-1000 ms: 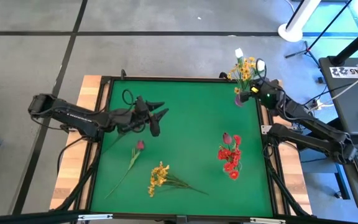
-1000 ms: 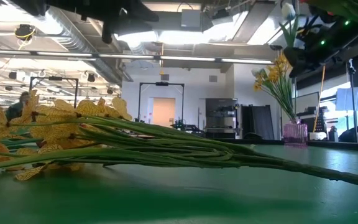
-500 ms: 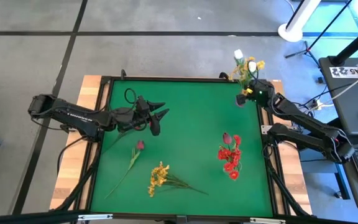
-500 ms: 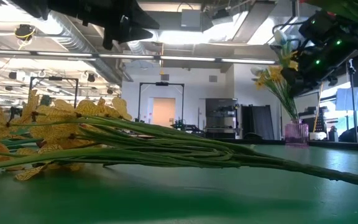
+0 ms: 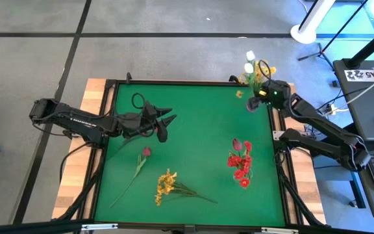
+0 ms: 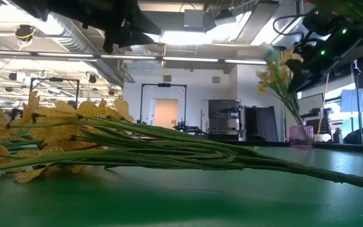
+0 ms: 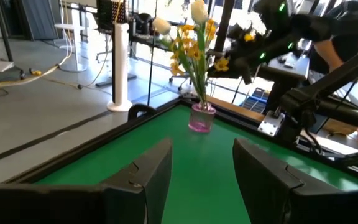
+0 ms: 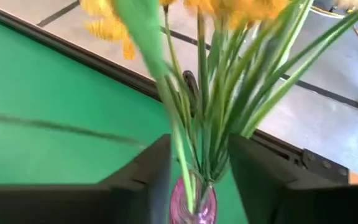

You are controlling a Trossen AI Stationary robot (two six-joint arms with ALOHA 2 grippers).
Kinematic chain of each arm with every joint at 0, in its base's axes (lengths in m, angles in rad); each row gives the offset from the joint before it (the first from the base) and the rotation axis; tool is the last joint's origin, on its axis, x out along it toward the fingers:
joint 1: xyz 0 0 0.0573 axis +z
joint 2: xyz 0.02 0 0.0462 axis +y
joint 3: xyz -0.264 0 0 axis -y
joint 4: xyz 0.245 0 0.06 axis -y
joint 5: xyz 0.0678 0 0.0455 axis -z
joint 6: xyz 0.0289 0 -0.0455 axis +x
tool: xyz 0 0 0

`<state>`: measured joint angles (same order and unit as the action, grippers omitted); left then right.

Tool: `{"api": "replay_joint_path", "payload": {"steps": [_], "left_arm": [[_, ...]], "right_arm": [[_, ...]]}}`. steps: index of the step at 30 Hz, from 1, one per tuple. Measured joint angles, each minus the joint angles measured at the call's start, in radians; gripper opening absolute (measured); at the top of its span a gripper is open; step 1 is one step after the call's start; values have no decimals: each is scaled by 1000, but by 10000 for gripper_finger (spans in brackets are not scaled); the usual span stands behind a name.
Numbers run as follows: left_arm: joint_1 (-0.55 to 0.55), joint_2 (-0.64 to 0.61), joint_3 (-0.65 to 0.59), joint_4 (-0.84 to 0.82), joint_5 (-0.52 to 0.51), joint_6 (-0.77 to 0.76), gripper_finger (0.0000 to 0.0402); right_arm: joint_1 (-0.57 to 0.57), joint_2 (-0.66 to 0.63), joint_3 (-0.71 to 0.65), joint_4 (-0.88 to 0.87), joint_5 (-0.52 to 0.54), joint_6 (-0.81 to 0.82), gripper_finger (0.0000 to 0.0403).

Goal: Sort flowers into vase by color
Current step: Put the white tulips into the purple vase, then put the orange flowers into the transparent vase

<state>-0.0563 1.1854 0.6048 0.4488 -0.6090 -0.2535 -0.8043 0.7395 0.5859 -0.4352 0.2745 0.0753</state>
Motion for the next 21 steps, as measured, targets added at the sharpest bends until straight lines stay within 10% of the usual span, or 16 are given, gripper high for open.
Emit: {"api": "replay_joint_path", "payload": {"steps": [10, 21], "left_arm": [[0, 0, 0, -19, -1, -3, 165], [-25, 0, 0, -45, 92, -38, 165]], "right_arm": [[0, -84, 194, -272, -60, 53, 285], [0, -228, 320, -226, -372, 58, 288]]}}
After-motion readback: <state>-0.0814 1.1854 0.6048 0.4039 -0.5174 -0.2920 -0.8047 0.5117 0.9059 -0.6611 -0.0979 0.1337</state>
